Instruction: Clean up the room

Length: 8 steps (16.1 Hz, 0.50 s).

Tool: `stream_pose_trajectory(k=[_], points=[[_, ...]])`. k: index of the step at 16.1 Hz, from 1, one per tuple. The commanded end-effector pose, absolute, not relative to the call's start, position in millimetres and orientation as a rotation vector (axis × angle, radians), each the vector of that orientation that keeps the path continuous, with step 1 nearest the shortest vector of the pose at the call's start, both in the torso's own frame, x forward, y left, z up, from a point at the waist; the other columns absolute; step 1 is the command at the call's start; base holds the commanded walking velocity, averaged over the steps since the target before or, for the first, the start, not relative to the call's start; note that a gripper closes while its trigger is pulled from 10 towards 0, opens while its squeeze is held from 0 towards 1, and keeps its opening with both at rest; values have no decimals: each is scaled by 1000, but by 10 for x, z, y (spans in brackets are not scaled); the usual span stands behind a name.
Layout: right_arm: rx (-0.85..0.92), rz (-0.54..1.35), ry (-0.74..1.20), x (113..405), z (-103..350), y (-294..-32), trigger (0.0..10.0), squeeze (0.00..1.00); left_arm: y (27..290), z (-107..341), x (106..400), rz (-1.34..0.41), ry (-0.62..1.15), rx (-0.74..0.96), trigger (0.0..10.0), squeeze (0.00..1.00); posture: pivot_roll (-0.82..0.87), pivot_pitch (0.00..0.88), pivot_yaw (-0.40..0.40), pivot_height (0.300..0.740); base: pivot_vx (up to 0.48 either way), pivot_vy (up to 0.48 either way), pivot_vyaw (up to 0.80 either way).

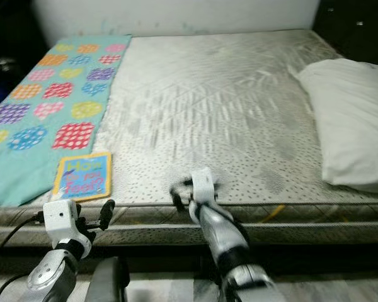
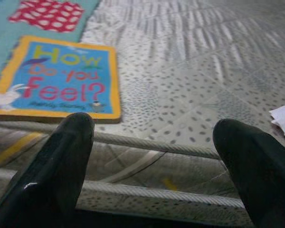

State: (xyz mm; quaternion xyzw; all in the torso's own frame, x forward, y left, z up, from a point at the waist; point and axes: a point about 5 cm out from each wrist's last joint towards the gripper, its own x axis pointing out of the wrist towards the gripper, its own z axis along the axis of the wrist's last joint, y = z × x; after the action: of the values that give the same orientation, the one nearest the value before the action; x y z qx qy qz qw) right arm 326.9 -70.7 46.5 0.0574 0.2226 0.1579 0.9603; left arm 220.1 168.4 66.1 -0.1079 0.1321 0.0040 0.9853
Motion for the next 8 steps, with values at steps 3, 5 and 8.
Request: stream_pose_trajectory(k=[3,5,8], points=[[214,176,366,3380,613,-585,10000,0,1705,731,2118,17,271,-183,10000,0,192,67,33,555,0,0,0],[162,105,311,3443,711,-560,10000,0,1706,748,2090,24,279,-179,10000,0,198,66,32,555,0,0,0],[27,127,185,3489,865,-450,10000,0,1693,778,2051,40,274,-176,10000,0,234,70,17,555,0,0,0]])
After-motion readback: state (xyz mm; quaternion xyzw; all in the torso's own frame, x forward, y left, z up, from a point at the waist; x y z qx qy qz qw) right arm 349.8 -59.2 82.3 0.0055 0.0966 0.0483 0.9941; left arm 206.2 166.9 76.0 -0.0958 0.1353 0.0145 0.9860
